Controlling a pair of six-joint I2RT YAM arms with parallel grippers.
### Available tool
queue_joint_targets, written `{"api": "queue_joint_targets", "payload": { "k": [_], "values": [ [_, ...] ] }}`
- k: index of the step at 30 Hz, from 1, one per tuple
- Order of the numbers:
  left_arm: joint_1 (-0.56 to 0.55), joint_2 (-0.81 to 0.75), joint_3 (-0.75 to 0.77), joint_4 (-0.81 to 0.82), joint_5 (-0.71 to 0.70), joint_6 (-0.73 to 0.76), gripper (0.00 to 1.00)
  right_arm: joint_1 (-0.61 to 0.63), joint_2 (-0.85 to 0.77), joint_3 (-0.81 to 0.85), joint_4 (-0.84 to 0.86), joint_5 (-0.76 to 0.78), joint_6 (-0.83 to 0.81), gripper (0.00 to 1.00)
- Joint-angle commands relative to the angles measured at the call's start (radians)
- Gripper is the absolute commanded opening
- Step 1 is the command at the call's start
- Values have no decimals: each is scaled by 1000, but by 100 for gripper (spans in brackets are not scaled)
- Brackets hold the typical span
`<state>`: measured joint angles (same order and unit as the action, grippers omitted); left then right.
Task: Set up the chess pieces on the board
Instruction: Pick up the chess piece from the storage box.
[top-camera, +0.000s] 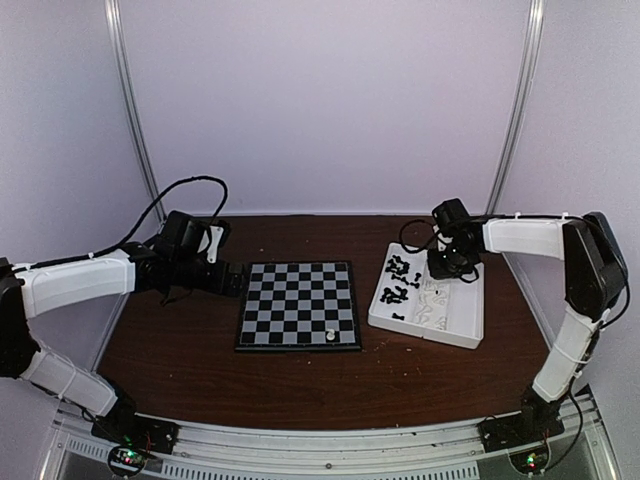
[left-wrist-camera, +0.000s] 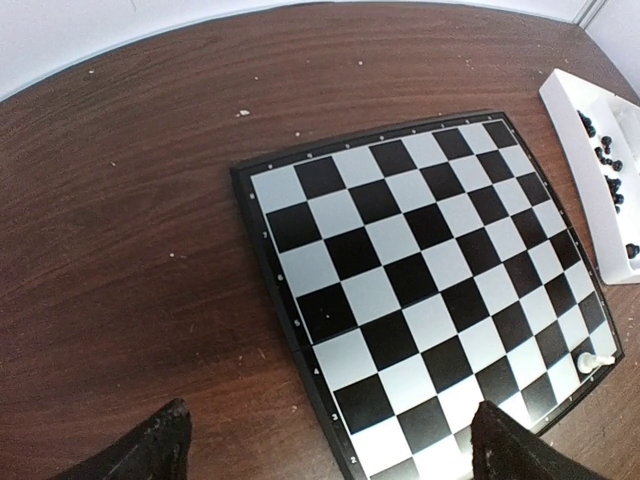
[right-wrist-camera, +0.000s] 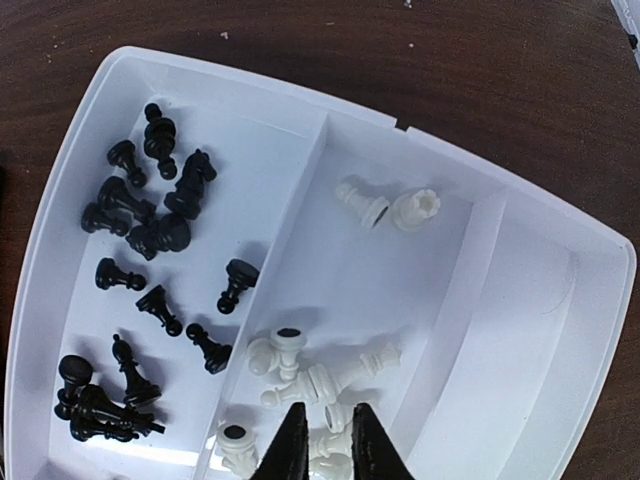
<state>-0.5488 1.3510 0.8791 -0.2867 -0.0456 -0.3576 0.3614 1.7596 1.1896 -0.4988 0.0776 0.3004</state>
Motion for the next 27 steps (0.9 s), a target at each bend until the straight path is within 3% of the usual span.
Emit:
{"api": "queue_joint_targets", "payload": {
  "k": [1, 17, 27],
  "values": [
    [5, -10, 23, 11, -9, 8, 98, -25, 43, 53, 26, 16, -18, 17],
    [4, 13, 29, 13, -13, 5, 98, -109, 209, 224, 33, 81, 96, 18],
    [4, 31, 37, 15, -18, 9, 98, -119, 274, 265, 49, 101, 142, 25]
  ]
}}
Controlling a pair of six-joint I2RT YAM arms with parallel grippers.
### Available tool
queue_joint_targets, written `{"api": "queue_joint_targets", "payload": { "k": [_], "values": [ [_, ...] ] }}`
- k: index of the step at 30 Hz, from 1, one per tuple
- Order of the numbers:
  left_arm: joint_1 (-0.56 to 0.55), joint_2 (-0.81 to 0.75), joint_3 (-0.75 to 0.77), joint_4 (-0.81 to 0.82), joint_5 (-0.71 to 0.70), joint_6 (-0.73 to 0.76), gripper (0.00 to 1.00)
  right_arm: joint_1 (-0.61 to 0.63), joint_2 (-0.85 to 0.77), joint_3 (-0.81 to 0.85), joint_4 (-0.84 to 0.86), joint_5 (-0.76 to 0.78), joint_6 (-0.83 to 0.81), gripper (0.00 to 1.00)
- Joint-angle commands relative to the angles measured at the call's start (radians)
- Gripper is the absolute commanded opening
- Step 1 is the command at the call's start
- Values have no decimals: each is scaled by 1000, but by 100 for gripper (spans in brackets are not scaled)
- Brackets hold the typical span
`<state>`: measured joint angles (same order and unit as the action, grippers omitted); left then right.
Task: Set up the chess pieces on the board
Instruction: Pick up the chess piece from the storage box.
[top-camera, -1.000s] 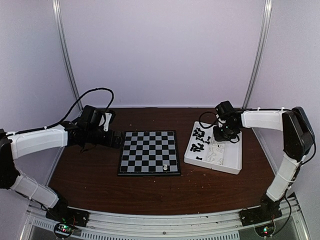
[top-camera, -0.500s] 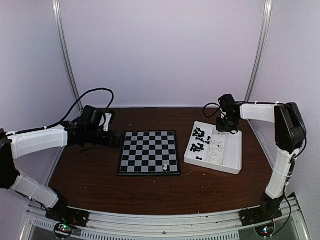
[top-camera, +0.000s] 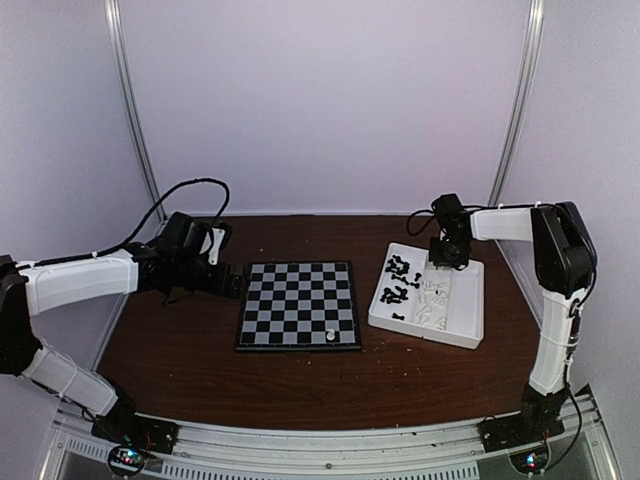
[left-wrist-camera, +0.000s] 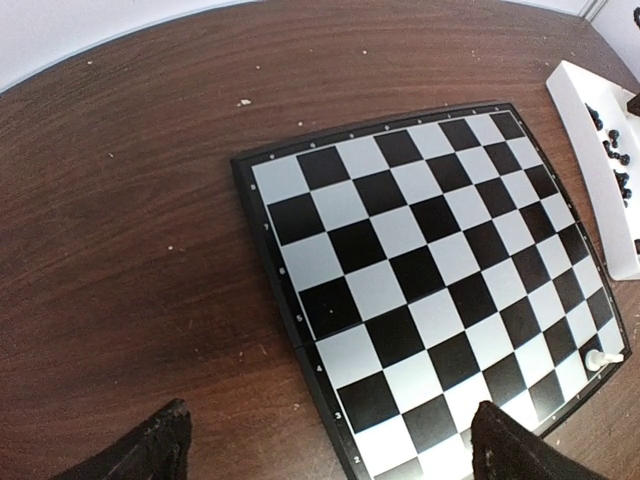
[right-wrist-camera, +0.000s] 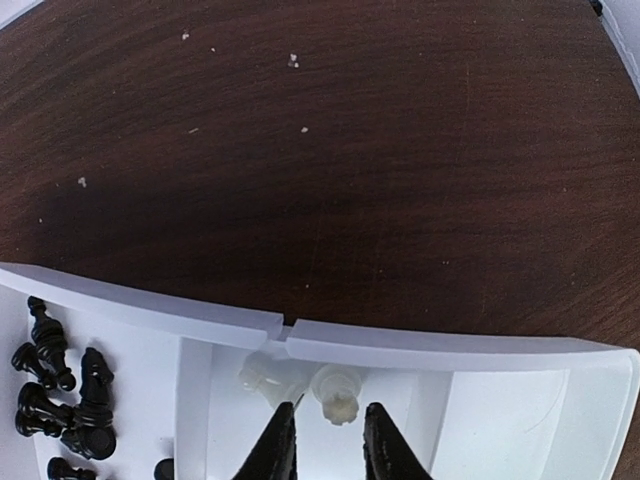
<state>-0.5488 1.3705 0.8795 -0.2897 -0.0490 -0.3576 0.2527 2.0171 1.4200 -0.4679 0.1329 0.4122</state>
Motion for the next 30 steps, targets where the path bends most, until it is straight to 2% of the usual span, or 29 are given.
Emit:
{"api": "queue_joint_targets", "payload": {
  "k": [1, 14, 28, 30],
  "values": [
    [4, 12, 36, 18, -17, 11, 98, -10, 17, 35, 19, 47, 32, 26],
    [5, 14, 40, 1, -35, 23, 98, -20, 70, 83, -8, 57, 61, 24],
    [6, -5, 30, -6, -43, 29, 98, -23, 69, 77, -14, 49, 58, 16],
    [6, -6, 31, -8, -44, 30, 98, -23, 71, 76, -12, 40, 59, 12]
  ]
}}
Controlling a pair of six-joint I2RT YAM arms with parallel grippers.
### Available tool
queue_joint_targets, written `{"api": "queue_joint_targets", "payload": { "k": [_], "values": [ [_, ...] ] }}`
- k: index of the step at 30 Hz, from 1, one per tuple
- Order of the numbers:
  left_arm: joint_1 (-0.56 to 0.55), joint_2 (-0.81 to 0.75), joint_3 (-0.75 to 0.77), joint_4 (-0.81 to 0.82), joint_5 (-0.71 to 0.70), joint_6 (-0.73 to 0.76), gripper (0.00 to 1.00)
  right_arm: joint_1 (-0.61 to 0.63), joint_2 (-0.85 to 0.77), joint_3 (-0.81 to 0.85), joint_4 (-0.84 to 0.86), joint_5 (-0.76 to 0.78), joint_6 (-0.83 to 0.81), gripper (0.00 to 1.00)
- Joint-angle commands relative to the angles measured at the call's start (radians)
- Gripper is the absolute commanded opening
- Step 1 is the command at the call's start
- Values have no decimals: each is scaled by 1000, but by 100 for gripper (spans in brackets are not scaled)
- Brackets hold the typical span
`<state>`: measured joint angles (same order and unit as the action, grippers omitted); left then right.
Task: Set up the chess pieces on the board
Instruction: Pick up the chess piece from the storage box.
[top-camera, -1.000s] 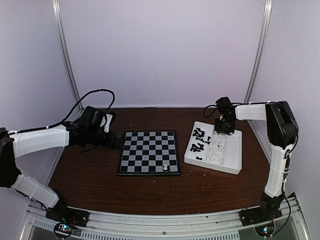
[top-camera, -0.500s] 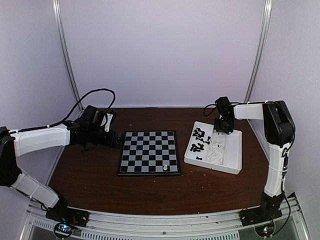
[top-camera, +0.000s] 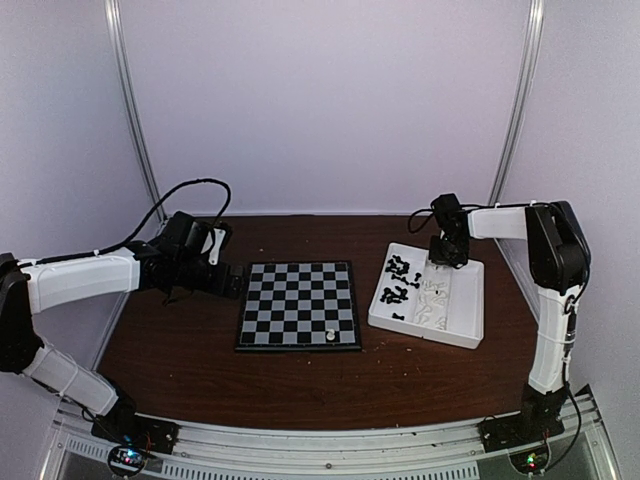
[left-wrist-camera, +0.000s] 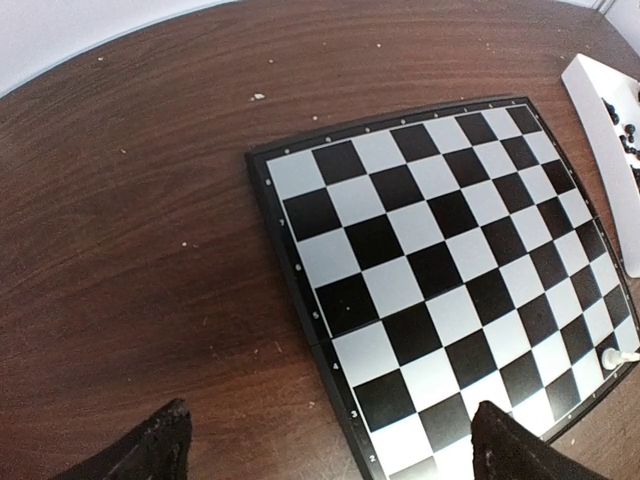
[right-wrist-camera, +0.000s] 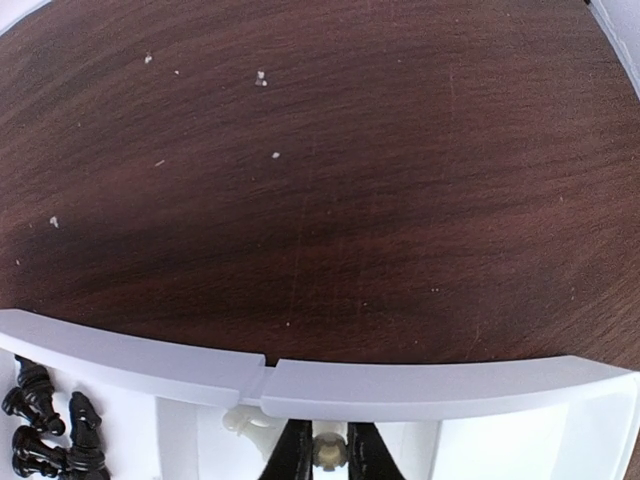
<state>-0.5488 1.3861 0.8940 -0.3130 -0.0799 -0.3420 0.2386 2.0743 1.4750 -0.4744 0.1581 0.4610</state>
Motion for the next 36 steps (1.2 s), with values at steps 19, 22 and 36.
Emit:
{"api": "queue_joint_targets", "payload": {
  "k": [19, 22, 36],
  "values": [
    [5, -32, 24, 14, -7, 19, 98, 19, -224, -110, -24, -11, -60, 0],
    [5, -28, 21, 19, 4, 13, 98, 20, -250, -126, -52, -44, -71, 0],
    [5, -33, 16, 22, 18, 3, 98, 75, -270, -181, -129, -141, -142, 0]
  ]
}}
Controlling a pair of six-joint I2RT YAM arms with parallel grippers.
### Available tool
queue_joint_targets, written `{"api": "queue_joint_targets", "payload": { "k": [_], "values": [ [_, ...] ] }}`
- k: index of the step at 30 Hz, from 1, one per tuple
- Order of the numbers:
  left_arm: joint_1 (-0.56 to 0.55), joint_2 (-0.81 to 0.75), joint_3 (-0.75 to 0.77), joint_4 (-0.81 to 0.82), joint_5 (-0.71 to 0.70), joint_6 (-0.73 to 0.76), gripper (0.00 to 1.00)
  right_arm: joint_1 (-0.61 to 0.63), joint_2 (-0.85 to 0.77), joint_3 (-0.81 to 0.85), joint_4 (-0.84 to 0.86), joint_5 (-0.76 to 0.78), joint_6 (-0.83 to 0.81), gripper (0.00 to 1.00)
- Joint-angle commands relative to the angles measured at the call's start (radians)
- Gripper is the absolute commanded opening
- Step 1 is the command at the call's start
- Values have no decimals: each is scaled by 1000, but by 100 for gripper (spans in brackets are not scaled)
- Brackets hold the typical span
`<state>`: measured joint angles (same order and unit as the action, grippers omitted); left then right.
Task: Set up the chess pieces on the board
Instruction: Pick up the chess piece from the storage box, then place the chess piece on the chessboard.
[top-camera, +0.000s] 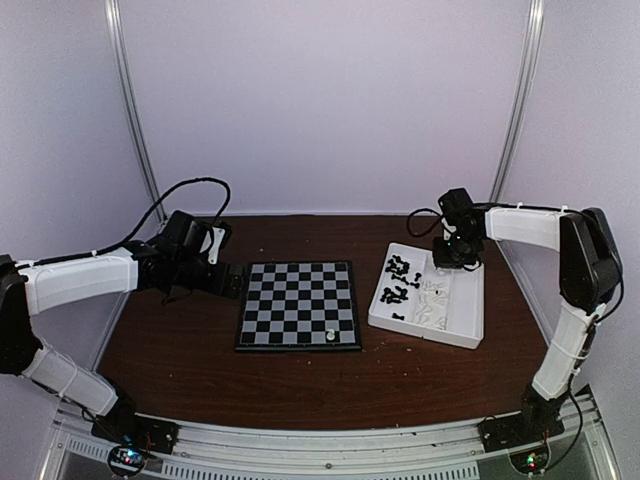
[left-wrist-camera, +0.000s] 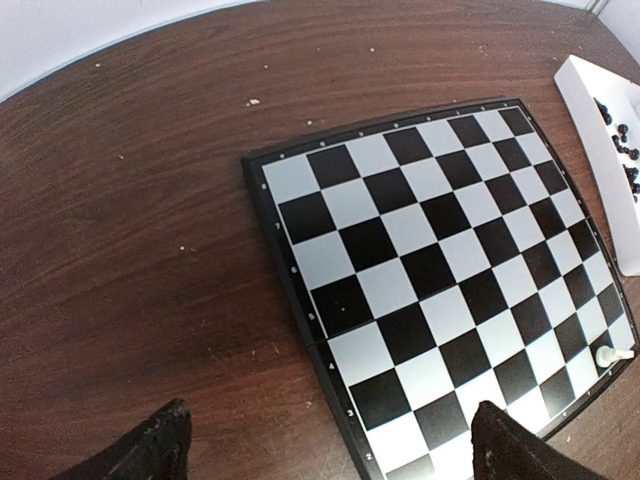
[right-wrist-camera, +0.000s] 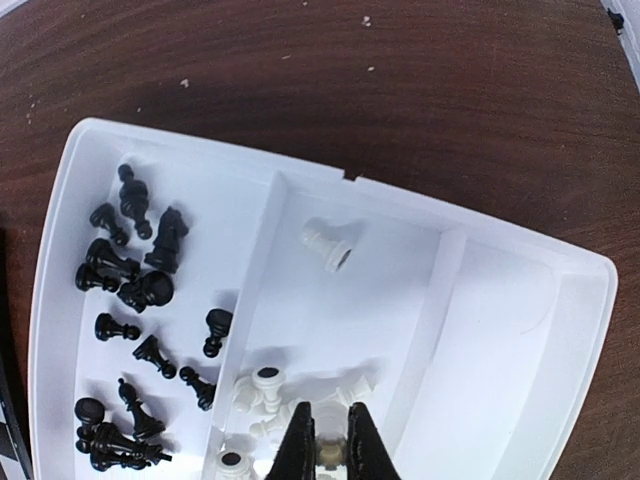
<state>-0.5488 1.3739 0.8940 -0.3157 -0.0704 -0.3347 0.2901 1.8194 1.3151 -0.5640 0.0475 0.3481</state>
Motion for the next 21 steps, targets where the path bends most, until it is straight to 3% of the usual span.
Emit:
{"api": "queue_joint_targets", "payload": {
  "k": [1, 11, 21],
  "values": [
    [5, -20, 16, 25, 11, -5, 98, 25, -20, -29, -40, -37, -32, 0],
    [5, -19, 16, 26, 19, -10, 98, 149, -116, -65, -79, -77, -96, 0],
    [5, -26, 5, 37, 24, -17, 98, 378, -232, -114, 6, -179, -164, 0]
  ]
}}
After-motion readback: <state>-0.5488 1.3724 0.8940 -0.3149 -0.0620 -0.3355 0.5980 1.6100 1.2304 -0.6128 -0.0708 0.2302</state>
